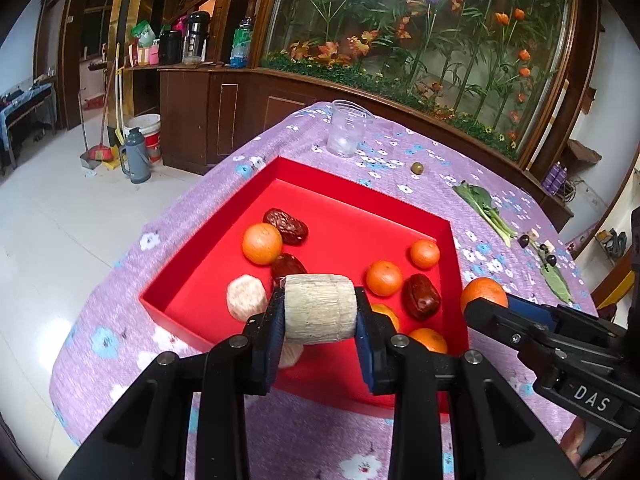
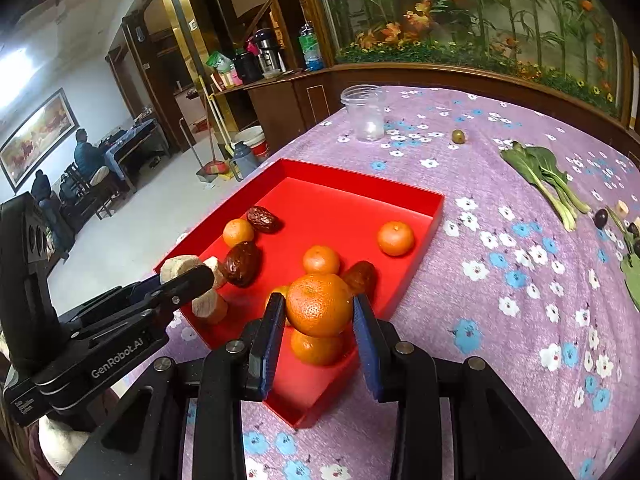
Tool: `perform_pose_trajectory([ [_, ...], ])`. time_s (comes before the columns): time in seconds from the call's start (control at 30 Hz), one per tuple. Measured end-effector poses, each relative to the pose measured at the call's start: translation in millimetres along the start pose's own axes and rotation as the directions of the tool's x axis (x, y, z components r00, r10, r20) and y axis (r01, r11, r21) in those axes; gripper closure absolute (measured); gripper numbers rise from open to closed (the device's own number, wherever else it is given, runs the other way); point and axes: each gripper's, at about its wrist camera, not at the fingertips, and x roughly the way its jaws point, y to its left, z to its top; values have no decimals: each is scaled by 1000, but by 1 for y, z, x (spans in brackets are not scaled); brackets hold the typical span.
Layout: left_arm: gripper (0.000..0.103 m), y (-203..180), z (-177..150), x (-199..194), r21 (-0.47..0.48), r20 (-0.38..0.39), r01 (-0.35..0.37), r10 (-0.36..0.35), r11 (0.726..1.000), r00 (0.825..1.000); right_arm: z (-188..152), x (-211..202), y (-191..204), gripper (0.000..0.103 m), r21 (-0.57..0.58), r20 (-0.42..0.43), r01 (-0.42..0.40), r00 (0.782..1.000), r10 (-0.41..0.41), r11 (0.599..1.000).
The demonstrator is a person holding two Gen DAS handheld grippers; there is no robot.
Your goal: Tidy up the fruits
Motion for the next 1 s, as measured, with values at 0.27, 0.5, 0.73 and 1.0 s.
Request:
perform_pose_trajectory([
  [0.27, 72, 0, 14, 13, 33, -8, -5, 5, 999, 1000, 17, 14, 9, 65, -24, 0, 0, 1000, 0, 1000],
  [0.5, 72, -1, 33, 28, 36, -33, 29, -28, 999, 999, 40, 28, 7, 65, -41, 10, 14, 1000, -13, 999],
  [0.73, 72, 3, 48, 40, 31, -45, 34, -32, 999, 998, 61, 42, -10, 65, -5, 14, 12, 1000, -12, 1000],
  [1.0, 72, -3, 60, 57, 44, -65, 44, -41, 998, 997, 67, 57, -25, 65, 36, -1, -10, 1000, 10, 999],
])
